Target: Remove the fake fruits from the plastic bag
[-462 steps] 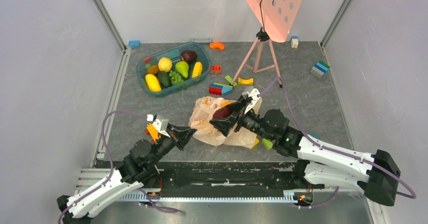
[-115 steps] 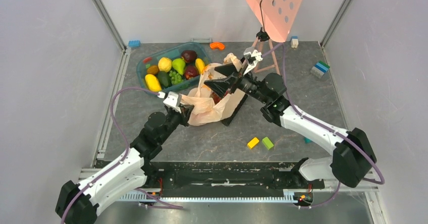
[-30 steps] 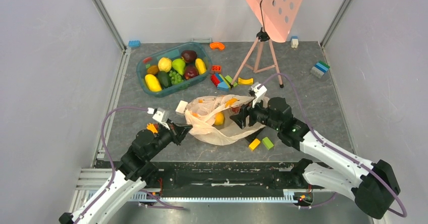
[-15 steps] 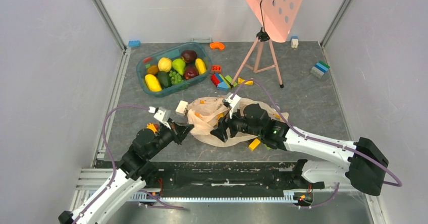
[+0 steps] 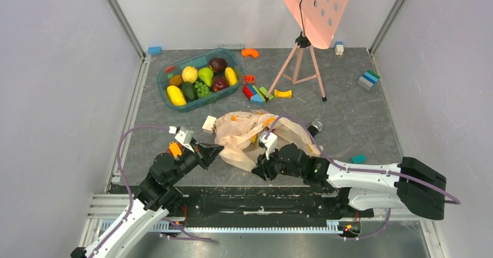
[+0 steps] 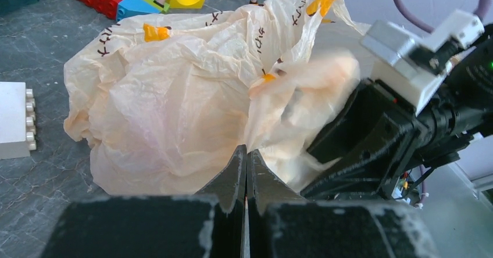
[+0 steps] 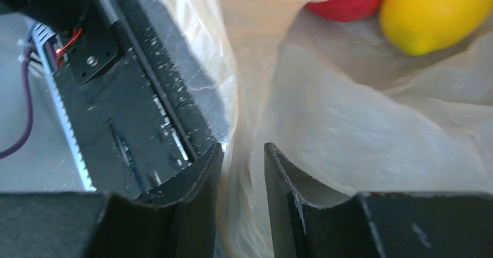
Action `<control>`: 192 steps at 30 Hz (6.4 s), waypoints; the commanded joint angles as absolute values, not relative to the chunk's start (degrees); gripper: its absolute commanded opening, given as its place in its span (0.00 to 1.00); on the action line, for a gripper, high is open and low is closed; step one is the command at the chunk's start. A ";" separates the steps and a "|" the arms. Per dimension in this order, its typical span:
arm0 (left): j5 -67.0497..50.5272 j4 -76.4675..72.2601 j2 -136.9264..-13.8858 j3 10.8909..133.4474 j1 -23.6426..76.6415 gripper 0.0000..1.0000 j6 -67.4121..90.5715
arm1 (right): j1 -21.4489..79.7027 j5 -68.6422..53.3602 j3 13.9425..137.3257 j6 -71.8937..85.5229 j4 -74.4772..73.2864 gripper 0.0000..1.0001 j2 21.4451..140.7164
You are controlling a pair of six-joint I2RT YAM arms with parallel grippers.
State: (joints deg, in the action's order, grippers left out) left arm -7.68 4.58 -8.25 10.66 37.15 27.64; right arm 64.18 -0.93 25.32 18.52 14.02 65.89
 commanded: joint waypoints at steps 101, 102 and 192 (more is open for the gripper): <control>12.45 12.62 -58.22 61.44 53.52 0.02 -3.86 | 66.36 10.72 13.87 17.25 21.84 0.04 56.37; 11.85 12.45 -58.28 60.82 53.52 0.02 -3.57 | 66.40 11.66 14.93 16.97 21.95 0.06 55.71; 21.20 14.02 -45.72 40.46 53.07 0.02 10.88 | 66.15 22.22 43.29 13.96 50.58 0.80 104.44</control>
